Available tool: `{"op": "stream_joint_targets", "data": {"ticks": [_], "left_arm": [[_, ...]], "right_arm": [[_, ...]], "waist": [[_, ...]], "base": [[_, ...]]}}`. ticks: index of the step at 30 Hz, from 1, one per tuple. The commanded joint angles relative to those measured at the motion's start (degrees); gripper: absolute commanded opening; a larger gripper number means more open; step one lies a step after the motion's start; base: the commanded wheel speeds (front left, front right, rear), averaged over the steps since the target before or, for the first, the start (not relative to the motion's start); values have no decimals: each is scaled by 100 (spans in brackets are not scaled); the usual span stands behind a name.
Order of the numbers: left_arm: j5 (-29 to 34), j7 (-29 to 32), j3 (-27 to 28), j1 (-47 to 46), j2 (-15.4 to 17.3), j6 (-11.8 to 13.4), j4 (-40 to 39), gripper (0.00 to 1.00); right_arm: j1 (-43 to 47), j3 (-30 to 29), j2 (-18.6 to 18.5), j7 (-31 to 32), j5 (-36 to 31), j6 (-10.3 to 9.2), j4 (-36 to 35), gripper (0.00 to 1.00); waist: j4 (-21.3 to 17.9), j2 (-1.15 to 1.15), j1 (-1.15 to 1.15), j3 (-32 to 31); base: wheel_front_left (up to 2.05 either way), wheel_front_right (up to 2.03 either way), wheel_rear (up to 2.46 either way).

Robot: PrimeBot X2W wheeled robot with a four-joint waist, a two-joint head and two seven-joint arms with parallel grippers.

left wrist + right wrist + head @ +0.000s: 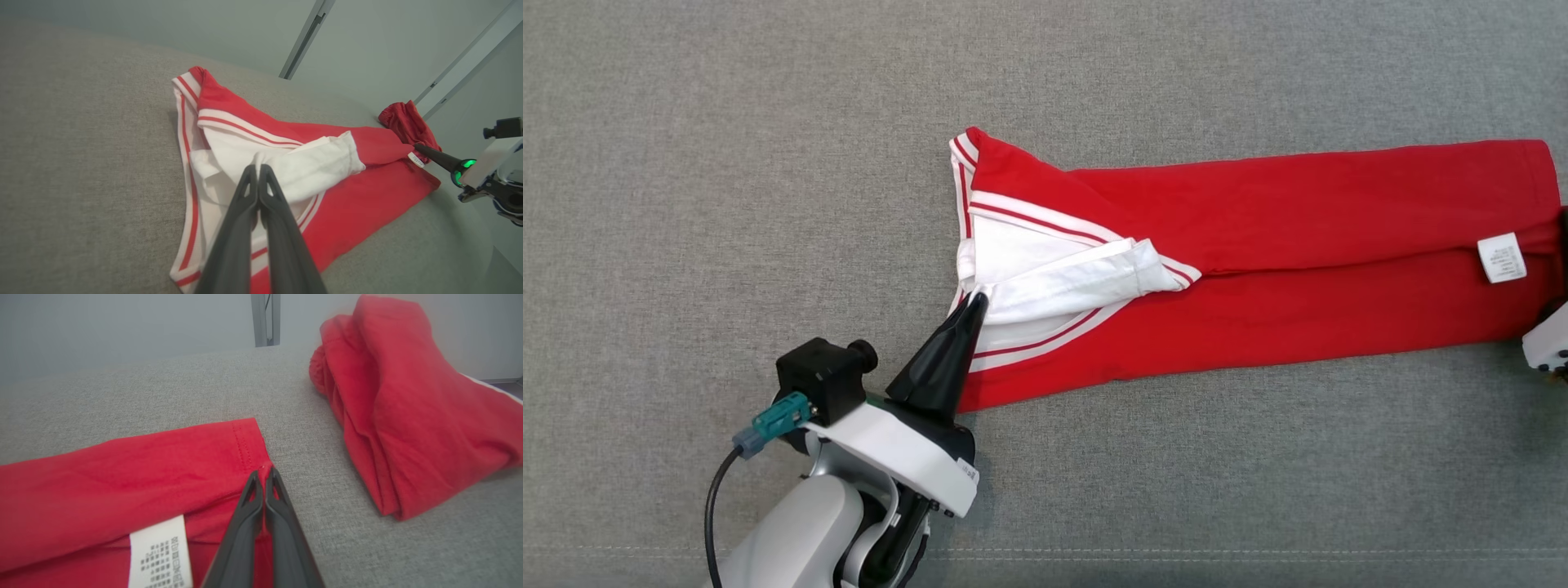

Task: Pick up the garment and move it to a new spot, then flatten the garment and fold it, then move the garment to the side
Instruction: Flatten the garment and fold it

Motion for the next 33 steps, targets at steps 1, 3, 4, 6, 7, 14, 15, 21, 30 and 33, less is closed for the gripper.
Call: {"op": "stream_joint_targets", "data": {"ticks": [1,3,4,6,7,14,15,21,30,33], "left_arm": [[15,49,183,102,135,97,-162,0],[18,73,195,123,130,184,-152,0],[26,93,188,128,124,224,-125,0],[13,124,169,131,82,268,-62,33],[11,130,156,123,55,279,-31,85],[38,-40,270,108,-23,415,48,100],[82,-154,406,136,2,498,59,100],[259,-351,1016,317,-80,693,-9,100],[1399,-365,2609,1042,-847,447,-599,100],[1804,-365,2920,1236,-1015,281,-697,100]], "right_arm": [[146,41,-45,-76,-100,-1,-81,15],[163,61,-1,-76,-127,-1,-62,32],[166,68,21,-76,-136,-1,-51,54],[166,76,46,-76,-152,-1,-36,100],[164,76,50,-76,-162,-1,-35,100],[196,-321,49,-76,-454,-1,-437,100],[284,-522,163,-76,-571,-1,-723,100],[617,-846,644,-76,-828,-1,-1469,100],[1370,-761,1246,-76,-1147,-1,-2394,100],[1623,-767,1364,-76,-1166,-1,-2717,100]], "waist": [[6,0,0,-19],[11,0,0,-34],[11,0,0,-44],[10,0,0,-67],[7,0,0,-82],[-60,0,0,-259],[-94,0,0,-343],[-191,0,0,-632],[-331,0,0,-1233],[-374,0,0,-1380]], "base": [[0,0,0],[0,0,0],[0,0,0],[0,0,0],[0,0,0],[0,0,0],[0,0,0],[0,0,0],[0,0,0],[0,0,0]]}}
